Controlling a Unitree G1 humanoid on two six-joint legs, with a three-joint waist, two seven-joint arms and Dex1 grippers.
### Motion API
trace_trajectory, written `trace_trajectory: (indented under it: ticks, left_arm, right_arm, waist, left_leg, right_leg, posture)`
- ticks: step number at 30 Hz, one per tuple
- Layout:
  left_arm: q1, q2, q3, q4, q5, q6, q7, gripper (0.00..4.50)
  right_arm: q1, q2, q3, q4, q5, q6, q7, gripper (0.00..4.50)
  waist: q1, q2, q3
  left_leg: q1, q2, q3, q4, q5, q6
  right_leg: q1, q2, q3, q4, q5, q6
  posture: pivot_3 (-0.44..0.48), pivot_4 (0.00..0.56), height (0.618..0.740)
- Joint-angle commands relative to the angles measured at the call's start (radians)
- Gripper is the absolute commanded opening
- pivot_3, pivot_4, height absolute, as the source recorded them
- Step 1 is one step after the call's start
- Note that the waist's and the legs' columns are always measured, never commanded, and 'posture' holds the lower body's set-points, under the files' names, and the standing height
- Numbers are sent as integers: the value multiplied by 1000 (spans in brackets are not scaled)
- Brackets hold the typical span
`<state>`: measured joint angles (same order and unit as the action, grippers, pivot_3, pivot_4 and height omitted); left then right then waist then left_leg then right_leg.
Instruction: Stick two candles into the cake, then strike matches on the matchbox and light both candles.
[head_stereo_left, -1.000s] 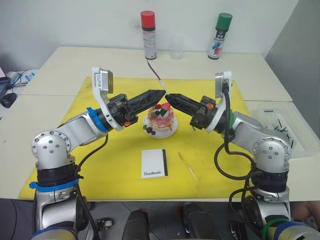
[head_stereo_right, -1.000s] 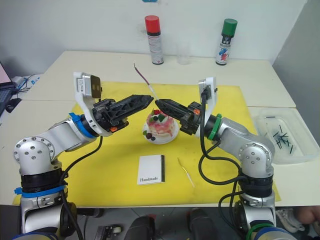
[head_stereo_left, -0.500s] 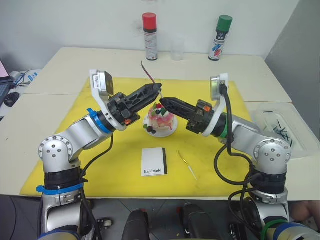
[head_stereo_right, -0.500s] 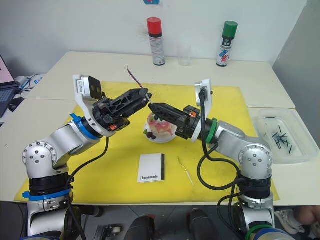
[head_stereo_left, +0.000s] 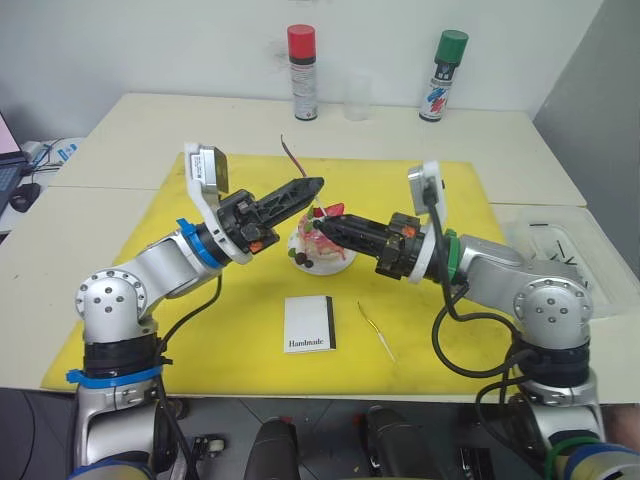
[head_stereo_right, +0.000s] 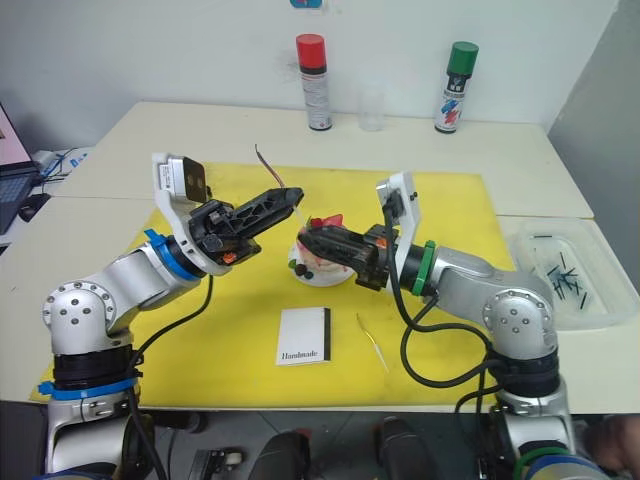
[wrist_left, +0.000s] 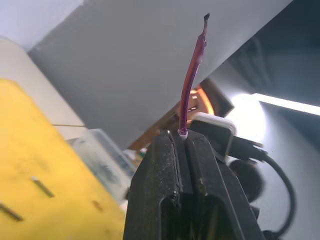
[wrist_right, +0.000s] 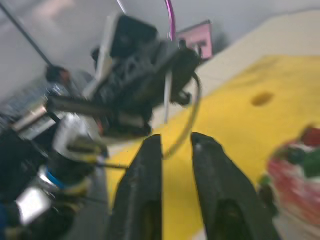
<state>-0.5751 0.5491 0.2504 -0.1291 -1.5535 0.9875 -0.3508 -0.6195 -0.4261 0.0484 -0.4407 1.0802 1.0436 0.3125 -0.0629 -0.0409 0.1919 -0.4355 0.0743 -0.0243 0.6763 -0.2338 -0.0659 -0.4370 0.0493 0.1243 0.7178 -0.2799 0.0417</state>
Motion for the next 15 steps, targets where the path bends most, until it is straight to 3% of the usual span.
trace_trajectory:
  ticks: [1, 3, 7, 15]
  left_arm:
    - [-57, 117, -76, -69, 315, -132, -169, 0]
    - [-62, 177, -143, -58, 505, -238, -265, 0]
    - [-65, 171, -186, 50, 715, -399, -347, 0]
    - [-70, 77, -202, 176, 847, -475, -454, 0]
  right_arm:
    - [-44, -111, 82, -75, -168, -69, 107, 2426]
    - [-63, -176, 131, -92, -259, -96, 145, 3075]
    - [-105, -213, 198, -101, -376, -92, 145, 4479]
    - [-114, -178, 256, -95, -529, -94, 139, 4479]
  waist:
    - [2, 0, 0]
    - [3, 2, 0]
    - [7, 3, 1]
    - [11, 3, 1]
  left_leg:
    - [0, 0, 0, 0, 0, 0]
    - [0, 0, 1, -1, 0, 0]
    - [0, 0, 1, -4, 0, 0]
    - [0, 0, 1, -10, 0, 0]
  right_leg:
    - [0, 0, 0, 0, 0, 0]
    - [-1, 0, 1, 0, 0, -1]
    - [-2, 0, 1, -2, -1, -2]
    - [-3, -1, 0, -3, -2, -3]
  posture:
    - [0, 150, 689]
    - [0, 150, 689]
    - [0, 150, 689]
    - [0, 150, 689]
